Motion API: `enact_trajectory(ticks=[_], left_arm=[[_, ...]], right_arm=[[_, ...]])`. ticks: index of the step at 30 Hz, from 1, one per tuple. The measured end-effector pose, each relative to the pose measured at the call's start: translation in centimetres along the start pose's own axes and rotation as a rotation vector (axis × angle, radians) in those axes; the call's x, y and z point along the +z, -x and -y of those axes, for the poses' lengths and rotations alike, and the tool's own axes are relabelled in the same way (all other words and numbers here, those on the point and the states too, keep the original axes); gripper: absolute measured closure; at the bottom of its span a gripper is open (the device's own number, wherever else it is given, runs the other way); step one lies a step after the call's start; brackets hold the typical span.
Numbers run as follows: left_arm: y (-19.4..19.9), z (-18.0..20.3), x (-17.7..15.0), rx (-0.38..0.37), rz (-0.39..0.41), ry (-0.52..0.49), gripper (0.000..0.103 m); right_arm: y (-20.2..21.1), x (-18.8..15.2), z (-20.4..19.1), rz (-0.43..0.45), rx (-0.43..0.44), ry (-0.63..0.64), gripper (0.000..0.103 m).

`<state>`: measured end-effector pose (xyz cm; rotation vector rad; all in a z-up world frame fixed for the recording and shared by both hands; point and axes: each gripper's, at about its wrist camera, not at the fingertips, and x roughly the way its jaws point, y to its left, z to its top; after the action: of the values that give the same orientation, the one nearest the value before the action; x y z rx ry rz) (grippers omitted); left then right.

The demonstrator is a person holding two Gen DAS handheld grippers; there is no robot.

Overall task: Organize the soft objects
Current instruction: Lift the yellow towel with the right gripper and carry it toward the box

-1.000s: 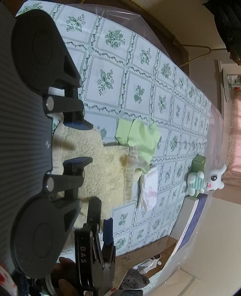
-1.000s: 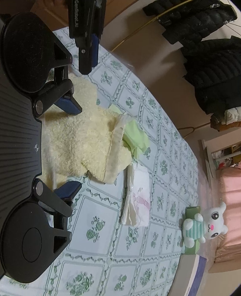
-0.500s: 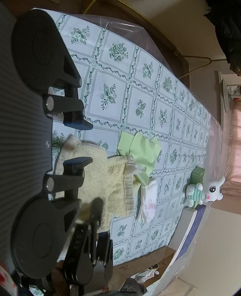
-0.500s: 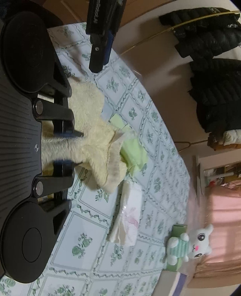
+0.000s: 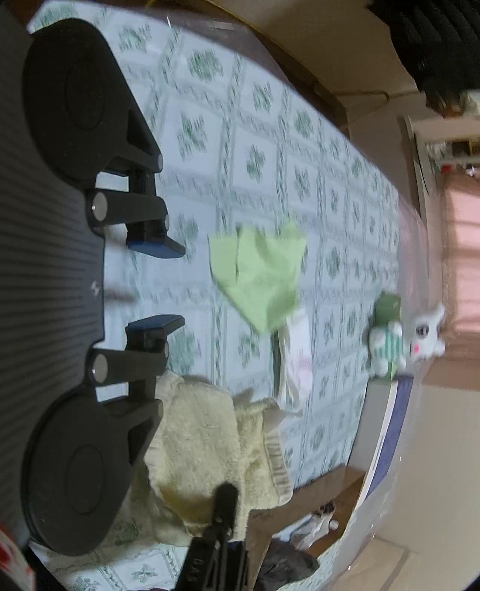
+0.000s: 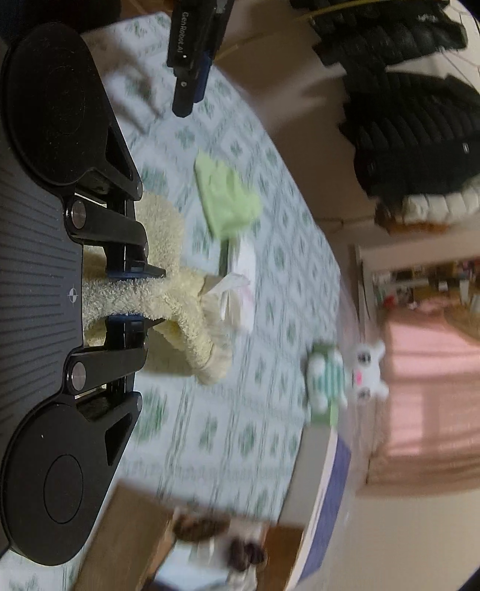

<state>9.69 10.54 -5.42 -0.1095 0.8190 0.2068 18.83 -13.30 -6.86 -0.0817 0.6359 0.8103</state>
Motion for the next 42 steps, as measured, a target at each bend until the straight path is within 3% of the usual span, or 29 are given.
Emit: enact_trajectory(ticks=[9, 19, 23, 26, 30, 37, 42], left_arm=[[-6.1, 6.4, 0.7, -0.017, 0.029, -0.062, 0.063], [-11.4, 5.1, 3.4, 0.111, 0.131, -0.012, 0.056], [-13.0, 4.3, 3.6, 0.138, 0.176, 0.016, 0.039], [-13.5, 4.3, 3.4, 0.149, 0.206, 0.003, 0.032], [-14.3, 3.4, 3.8, 0.135, 0.173, 0.044, 0.001], [-14.5, 3.2, 3.6, 0.151, 0.164, 0.055, 0.0], [-14.4, 3.2, 3.5, 0.152, 0.165, 0.054, 0.0]], right_arm=[[2.5, -1.1, 4.7, 0.055, -0.096, -0.028, 0.086], [3.0, -2.9, 5.8, 0.087, -0.136, -0.034, 0.086], [3.0, -3.7, 5.5, 0.096, -0.156, -0.055, 0.086], [2.8, -4.4, 5.2, 0.103, -0.171, -0.067, 0.086], [2.5, -4.9, 5.2, 0.121, -0.186, -0.081, 0.086], [1.5, -5.6, 5.5, 0.144, -0.196, -0.103, 0.086], [1.2, -5.6, 6.7, 0.155, -0.144, -0.15, 0.086]])
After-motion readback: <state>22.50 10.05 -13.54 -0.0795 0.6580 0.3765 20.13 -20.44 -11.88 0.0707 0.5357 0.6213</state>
